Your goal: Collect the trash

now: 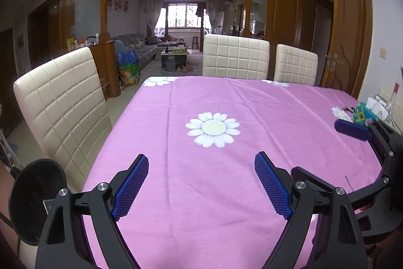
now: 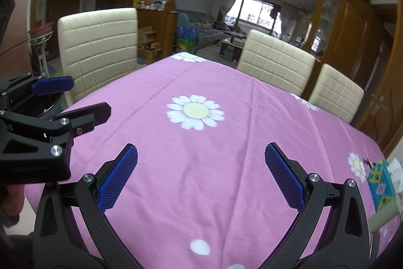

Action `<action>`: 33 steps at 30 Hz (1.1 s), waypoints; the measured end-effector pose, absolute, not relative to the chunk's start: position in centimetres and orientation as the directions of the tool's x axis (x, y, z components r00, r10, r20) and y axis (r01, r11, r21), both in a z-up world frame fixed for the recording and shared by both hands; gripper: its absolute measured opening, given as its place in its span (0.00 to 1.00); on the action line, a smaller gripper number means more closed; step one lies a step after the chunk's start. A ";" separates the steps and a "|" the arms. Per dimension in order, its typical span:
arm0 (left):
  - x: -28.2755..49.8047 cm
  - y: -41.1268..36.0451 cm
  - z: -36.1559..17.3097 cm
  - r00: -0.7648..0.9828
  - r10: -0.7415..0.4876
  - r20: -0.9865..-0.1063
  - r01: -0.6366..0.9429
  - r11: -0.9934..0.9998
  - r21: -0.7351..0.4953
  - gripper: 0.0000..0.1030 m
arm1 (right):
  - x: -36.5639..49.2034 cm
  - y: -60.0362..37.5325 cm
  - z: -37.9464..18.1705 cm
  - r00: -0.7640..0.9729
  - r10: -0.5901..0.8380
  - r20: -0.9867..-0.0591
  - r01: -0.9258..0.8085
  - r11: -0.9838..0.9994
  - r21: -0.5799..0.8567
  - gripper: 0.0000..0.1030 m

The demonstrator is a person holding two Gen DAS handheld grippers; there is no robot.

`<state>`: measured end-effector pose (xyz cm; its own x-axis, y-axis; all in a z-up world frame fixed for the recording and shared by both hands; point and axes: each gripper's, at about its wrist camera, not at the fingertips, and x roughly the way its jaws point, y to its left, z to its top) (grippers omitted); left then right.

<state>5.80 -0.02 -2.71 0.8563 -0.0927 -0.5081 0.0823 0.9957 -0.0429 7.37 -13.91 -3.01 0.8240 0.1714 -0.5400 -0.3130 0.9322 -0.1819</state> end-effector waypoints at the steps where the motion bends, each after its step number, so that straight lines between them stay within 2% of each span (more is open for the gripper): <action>1: 5.9 -0.2 -2.7 0.855 -0.094 -0.509 0.079 0.996 -0.052 0.82 | 7.4 -14.5 -3.1 0.824 0.160 -0.543 -0.295 0.940 -0.170 0.97; 8: 6.3 -1.5 -3.3 0.848 -0.105 -0.519 0.086 0.994 -0.061 0.82 | 8.1 -17.2 -3.7 0.806 0.112 -0.581 -0.207 0.973 -0.100 0.97; 11: 6.4 -1.7 -3.2 0.847 -0.101 -0.522 0.084 0.995 -0.058 0.82 | 7.8 -17.7 -3.4 0.829 0.077 -0.554 -0.165 0.980 -0.110 0.97; 17: 5.7 -1.5 -0.9 0.884 -0.039 -0.466 0.026 0.999 -0.035 0.82 | 7.2 -18.7 -0.9 0.869 0.084 -0.488 -0.120 0.992 -0.044 0.97; 33: 2.6 -1.3 2.4 0.925 -0.027 -0.380 0.016 0.999 -0.031 0.82 | 4.2 -17.7 2.5 0.900 0.079 -0.429 -0.102 0.994 -0.031 0.97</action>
<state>2.65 -1.29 2.36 0.9246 -0.0269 -0.3800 0.0164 0.9994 -0.0309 4.18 -17.72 2.55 0.8997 0.0792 -0.4292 -0.1024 0.9943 -0.0310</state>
